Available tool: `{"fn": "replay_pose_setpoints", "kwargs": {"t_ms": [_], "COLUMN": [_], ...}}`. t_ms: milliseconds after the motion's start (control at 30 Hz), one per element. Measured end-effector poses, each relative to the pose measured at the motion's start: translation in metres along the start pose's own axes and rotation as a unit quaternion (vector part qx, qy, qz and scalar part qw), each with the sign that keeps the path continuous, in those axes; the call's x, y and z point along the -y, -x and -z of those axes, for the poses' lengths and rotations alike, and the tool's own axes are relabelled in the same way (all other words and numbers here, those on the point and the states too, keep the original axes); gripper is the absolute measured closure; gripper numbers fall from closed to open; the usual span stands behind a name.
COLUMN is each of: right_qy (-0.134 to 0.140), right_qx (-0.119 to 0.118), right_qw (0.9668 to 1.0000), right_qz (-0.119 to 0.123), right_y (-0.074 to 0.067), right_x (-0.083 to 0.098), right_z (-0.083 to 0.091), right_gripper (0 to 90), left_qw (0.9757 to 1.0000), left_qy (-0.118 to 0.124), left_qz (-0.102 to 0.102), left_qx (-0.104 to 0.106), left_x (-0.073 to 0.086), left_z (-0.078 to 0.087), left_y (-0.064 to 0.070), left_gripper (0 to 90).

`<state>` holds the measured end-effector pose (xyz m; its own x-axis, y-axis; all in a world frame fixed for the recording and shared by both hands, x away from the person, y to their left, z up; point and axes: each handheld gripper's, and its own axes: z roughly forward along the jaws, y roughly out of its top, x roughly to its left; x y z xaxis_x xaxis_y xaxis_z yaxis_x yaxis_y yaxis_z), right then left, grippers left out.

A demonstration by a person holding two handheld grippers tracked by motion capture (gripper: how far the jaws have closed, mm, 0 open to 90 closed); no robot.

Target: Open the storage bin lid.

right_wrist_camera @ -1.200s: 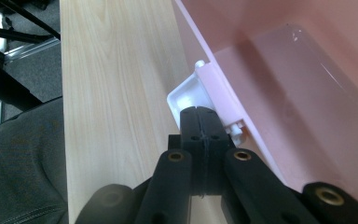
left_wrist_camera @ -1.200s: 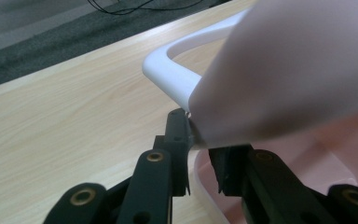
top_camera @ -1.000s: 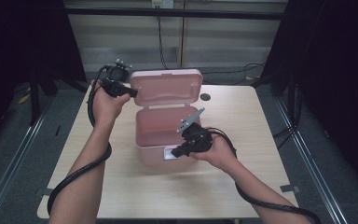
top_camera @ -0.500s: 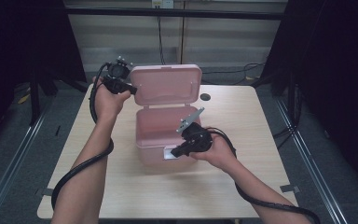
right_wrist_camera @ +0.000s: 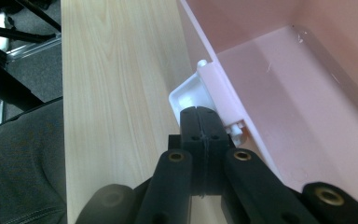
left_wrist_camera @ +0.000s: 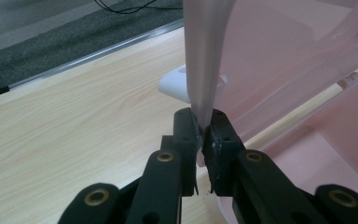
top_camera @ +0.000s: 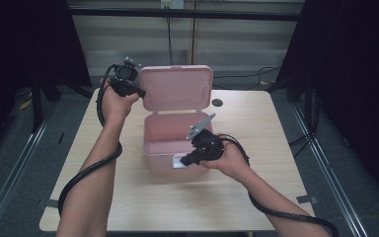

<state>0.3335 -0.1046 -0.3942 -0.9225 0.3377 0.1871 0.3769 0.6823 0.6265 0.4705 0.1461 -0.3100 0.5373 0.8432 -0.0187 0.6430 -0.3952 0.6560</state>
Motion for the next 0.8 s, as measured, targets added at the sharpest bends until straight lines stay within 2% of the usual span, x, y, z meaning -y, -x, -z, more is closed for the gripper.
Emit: {"fn": "replay_pose_setpoints", "kwargs": {"t_ms": [367, 667, 800], "right_qy": [0.000, 0.002, 0.002], "right_qx": [0.001, 0.003, 0.004], "right_qw": [1.0000, 1.0000, 1.0000], "right_qz": [-0.001, 0.002, 0.003], "right_y": [0.000, 0.001, 0.001], "right_x": [-0.001, -0.001, -0.002], "right_z": [0.000, -0.002, -0.002], "right_gripper": [90.0, 90.0, 90.0], "left_qw": [0.9999, 0.9999, 0.9997], "left_qy": [-0.003, -0.007, -0.004], "left_qz": [0.013, 0.015, 0.023], "left_qx": [0.007, 0.002, 0.002], "left_x": [-0.005, -0.009, -0.010], "left_z": [-0.006, -0.011, -0.014], "left_y": [-0.005, -0.006, -0.007], "left_gripper": [84.1, 84.2, 84.2]}}
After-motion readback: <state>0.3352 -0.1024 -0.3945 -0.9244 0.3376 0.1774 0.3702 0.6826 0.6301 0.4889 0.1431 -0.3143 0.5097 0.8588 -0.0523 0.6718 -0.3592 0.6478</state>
